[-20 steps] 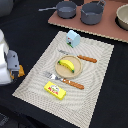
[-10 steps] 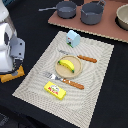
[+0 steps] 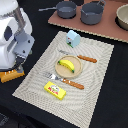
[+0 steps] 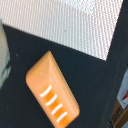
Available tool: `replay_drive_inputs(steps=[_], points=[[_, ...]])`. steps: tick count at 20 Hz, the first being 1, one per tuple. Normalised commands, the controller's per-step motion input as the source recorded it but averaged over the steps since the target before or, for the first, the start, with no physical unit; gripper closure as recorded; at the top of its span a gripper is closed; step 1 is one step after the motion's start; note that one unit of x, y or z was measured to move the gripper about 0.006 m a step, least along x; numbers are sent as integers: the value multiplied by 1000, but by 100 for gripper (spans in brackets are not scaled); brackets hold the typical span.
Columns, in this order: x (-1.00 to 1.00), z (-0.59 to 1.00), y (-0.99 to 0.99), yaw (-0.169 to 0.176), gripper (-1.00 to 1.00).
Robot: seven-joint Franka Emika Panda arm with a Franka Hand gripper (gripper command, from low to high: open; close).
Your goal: Interact with the objects in diverse but meaningful ways.
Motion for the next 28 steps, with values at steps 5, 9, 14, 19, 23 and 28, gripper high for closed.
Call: replay_drive_inputs(steps=[5, 9, 14, 19, 23, 28], points=[[928, 291, -152, -78, -100], [924, 224, -191, -77, -100], [839, 108, -290, -82, -100], [753, 16, -179, -58, -100], [651, -21, -102, -45, -100], [493, -89, -33, -15, -100]])
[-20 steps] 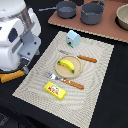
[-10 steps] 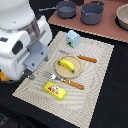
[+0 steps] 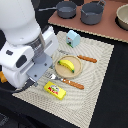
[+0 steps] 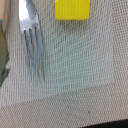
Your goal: Interact with the objects in diverse but meaningful ways.
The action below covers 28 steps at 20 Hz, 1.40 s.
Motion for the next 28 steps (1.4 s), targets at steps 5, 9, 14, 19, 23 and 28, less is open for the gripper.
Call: replay_drive_inputs(steps=[5, 9, 14, 19, 23, 28], points=[[560, 0, -118, -17, -100], [819, 182, -195, -52, -100], [843, 258, -204, -78, -100], [762, 145, -77, -60, -100], [480, 0, 0, -2, -100], [497, -19, -27, 14, -100]])
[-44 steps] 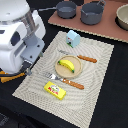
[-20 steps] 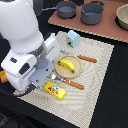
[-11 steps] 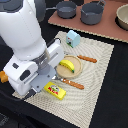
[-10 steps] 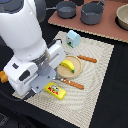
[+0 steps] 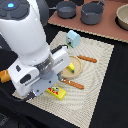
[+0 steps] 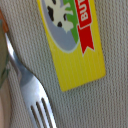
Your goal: Interact with the objects in diverse but meaningful ways.
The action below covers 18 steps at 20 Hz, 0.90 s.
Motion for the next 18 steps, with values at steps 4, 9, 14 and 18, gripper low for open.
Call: replay_drive_inputs(steps=[4, 9, 14, 18], points=[[552, 139, -149, 24, -100], [699, 382, -159, -14, -100], [582, 161, -155, -8, -100], [517, -1, -66, 0, -100]])
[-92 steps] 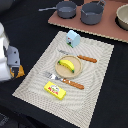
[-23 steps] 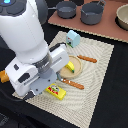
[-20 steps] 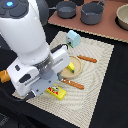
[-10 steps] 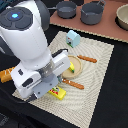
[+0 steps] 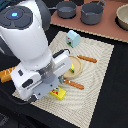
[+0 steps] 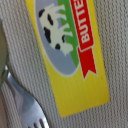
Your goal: Interact with the objects in diverse but meaningful ways.
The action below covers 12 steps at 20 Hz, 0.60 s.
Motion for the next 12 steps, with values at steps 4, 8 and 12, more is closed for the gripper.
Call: replay_drive_inputs(steps=[4, 8, 12], points=[[467, 0, -109, 0, -100], [501, 86, -98, -2, 100], [602, 251, -47, -9, 100]])
